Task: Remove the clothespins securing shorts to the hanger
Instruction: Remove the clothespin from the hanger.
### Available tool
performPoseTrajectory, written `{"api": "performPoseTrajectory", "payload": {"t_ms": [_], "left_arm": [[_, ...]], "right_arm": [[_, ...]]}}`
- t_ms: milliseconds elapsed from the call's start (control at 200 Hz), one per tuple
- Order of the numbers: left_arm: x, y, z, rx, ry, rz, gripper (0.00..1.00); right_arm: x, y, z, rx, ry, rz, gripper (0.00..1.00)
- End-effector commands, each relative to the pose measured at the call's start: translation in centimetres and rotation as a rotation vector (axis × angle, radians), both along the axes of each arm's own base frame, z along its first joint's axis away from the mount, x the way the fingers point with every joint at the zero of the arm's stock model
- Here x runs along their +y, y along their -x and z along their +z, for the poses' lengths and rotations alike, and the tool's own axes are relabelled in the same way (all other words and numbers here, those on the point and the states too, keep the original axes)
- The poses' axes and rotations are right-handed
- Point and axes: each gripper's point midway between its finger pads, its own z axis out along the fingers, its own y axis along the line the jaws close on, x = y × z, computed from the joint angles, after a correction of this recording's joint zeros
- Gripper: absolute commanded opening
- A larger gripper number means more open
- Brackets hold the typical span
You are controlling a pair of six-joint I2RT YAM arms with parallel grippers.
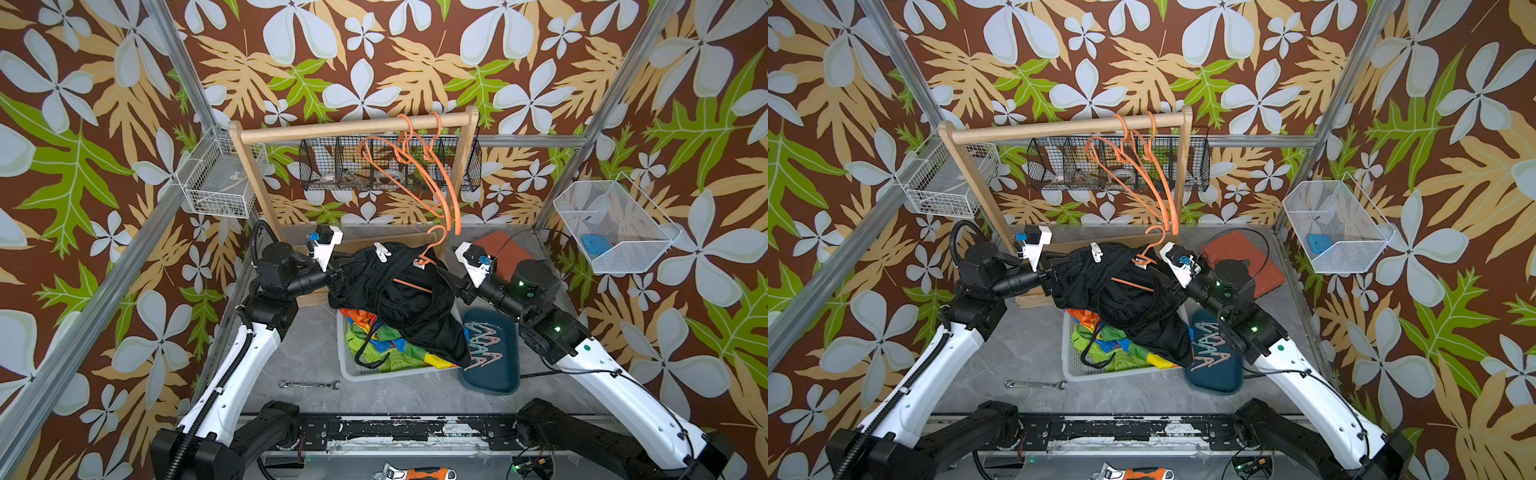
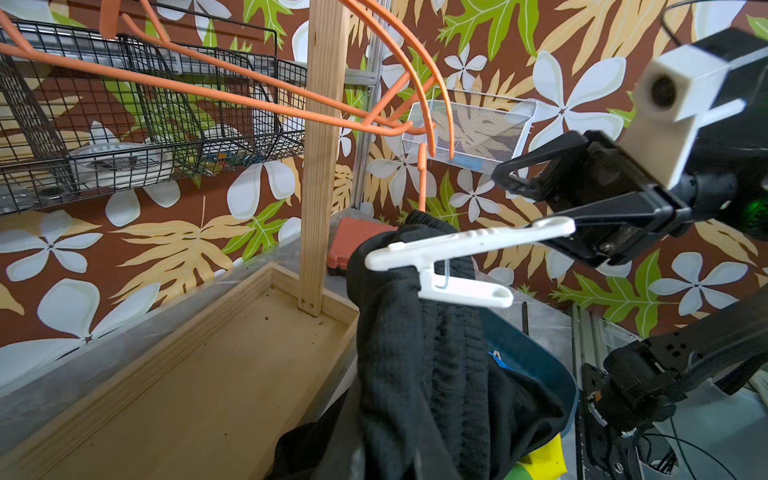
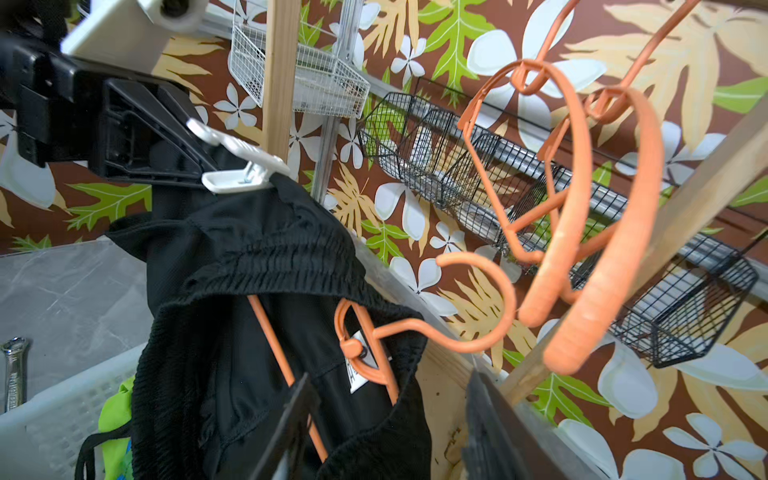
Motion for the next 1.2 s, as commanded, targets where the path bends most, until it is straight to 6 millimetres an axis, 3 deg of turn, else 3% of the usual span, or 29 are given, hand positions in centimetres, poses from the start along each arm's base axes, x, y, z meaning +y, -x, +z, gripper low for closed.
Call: {"api": "performPoseTrajectory", "payload": {"t_ms": [0, 175, 460, 616, 846, 1196], "left_arm": [[-0.3, 0.5, 0.8, -0.032, 0.0, -0.025, 0.0], [-0.7, 0.7, 1.0, -0.02, 0.013, -0.052, 0.0], [-1.2, 0.8, 0.7, -0.008, 0.006, -0.063, 0.0], [-1.3, 0.8, 0.6, -0.007, 0.004, -0.066, 0.0], [-1.3, 1.0, 0.6, -0.012, 0.002, -0.061, 0.0], [-1.5, 0.9, 0.4, -0.003, 0.003, -0.067, 0.0]], "right_arm": [[-0.3, 1.1, 0.8, -0.014, 0.016, 0.001, 0.58], [2.5, 3.4, 2.1, -0.095, 0.106, 0.041, 0.59], [7.5, 2.7, 2.5, -0.187, 0.292, 0.056, 0.59], [9.0, 1.7, 3.0, -0.219, 0.337, 0.067, 0.59], [11.1, 1.4, 2.1, -0.199, 0.384, 0.124, 0.59], [12.6, 0.8, 0.6, -0.188, 0.432, 0.14, 0.58]]}}
